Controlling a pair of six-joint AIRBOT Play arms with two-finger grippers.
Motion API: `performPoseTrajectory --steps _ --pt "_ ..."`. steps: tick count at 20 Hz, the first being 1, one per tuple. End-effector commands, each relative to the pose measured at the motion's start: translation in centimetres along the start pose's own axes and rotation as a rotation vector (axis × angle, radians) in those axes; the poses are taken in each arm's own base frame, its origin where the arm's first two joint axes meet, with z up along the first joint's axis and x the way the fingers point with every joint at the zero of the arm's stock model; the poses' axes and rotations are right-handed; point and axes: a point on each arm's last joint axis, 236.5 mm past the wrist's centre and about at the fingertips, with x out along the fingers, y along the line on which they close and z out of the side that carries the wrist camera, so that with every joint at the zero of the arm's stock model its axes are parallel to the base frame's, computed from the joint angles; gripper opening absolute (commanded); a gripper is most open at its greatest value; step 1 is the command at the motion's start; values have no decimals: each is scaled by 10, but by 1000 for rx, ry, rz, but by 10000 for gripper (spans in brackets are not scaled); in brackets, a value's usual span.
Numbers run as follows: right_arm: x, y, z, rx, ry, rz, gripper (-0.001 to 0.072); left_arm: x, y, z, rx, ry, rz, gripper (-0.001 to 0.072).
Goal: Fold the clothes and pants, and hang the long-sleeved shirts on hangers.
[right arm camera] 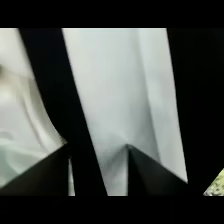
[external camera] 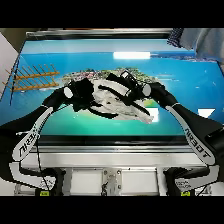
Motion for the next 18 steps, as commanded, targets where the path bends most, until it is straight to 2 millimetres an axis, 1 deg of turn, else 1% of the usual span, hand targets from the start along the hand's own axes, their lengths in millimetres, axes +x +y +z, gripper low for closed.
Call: performPoseTrajectory --steps 1,2,3,4,5,6,7,8,9,10,11,12,13,14,15,16,18 --pt "2 -14 12 32 -35 -75 16 -1 1 -2 5 10 5 16" --pt "-10 -21 20 46 -59 -95 15 -4 2 -1 14 9 4 15" --pt "-32 -35 28 49 -88 -132 14 -11 2 2 35 3 0 15" --pt "-59 -54 32 55 -110 -174 14 -21 2 6 64 -9 -8 15" --pt "-91 -79 29 89 -123 -217 14 -32 3 11 90 -27 -13 15" --pt "-121 -105 16 147 -118 -255 14 -46 8 17 110 -51 1 15" --pt "-146 -131 -4 227 -102 -292 14 -57 12 20 147 -72 30 15" --pt "-166 -155 -30 320 -75 -326 14 -69 19 24 195 -96 73 15" --pt "-181 -175 -62 432 -42 -351 15 -78 22 24 226 -106 97 15" --pt "-187 -188 -88 530 -18 -352 16 -84 20 21 249 -108 106 15" --pt "-188 -194 -112 633 -5 -323 20 -86 15 17 270 -107 99 15" --pt "-185 -192 -127 732 -6 -270 82 -87 10 14 294 -108 94 15" --pt "-177 -182 -133 819 -17 -181 405 -85 4 10 311 -106 89 15" --pt "-170 -170 -132 834 -29 -108 560 -81 -1 6 328 -101 87 15" --pt "-162 -153 -126 811 -43 -26 539 -78 -4 2 341 -93 86 15" --pt "-154 -132 -118 773 -53 52 496 -74 -7 -3 351 -81 88 15" --pt "-136 -89 -106 698 -29 167 497 -63 -7 -11 365 -53 97 15"
